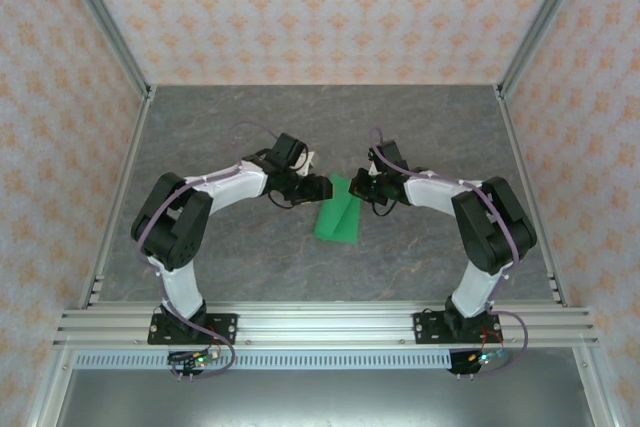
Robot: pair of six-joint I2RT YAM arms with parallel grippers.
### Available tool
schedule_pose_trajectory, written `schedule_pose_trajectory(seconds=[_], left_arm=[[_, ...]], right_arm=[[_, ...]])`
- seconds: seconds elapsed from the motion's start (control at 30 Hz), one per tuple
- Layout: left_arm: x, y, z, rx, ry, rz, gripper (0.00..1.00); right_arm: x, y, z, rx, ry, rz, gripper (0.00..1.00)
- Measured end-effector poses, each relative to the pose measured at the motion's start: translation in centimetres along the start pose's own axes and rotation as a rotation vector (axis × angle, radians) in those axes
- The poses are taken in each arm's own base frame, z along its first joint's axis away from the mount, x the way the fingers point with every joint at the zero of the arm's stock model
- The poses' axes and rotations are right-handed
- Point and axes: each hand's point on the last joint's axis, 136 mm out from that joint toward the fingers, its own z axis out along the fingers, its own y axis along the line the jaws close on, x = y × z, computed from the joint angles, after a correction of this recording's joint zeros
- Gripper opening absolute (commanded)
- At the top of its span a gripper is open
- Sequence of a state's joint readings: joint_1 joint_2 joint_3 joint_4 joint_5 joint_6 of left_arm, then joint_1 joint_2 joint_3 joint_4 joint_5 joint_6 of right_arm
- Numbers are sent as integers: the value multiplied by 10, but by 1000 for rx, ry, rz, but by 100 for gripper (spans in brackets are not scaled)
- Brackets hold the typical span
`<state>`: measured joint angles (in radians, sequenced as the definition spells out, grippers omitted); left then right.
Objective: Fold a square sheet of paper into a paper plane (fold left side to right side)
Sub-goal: First fold in half a square sheet of paper at the center of the table.
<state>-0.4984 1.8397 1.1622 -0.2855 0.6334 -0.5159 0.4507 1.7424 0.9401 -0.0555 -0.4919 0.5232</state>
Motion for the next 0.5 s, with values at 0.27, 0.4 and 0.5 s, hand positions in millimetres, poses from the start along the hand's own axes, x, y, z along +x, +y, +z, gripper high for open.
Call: schedule_pose_trajectory(seconds=[0.27,0.4,0.5], left_arm=[[6,4,20,-72,49,36,55],[8,11,30,-99,70,38,55],[9,11,33,-110,78,40,55]], right_arm=[[-7,-7,-2,30,-22,-12,9],[-8,-10,0,38,-21,-14,11],[-9,-11,2,44,-20,-14,14]])
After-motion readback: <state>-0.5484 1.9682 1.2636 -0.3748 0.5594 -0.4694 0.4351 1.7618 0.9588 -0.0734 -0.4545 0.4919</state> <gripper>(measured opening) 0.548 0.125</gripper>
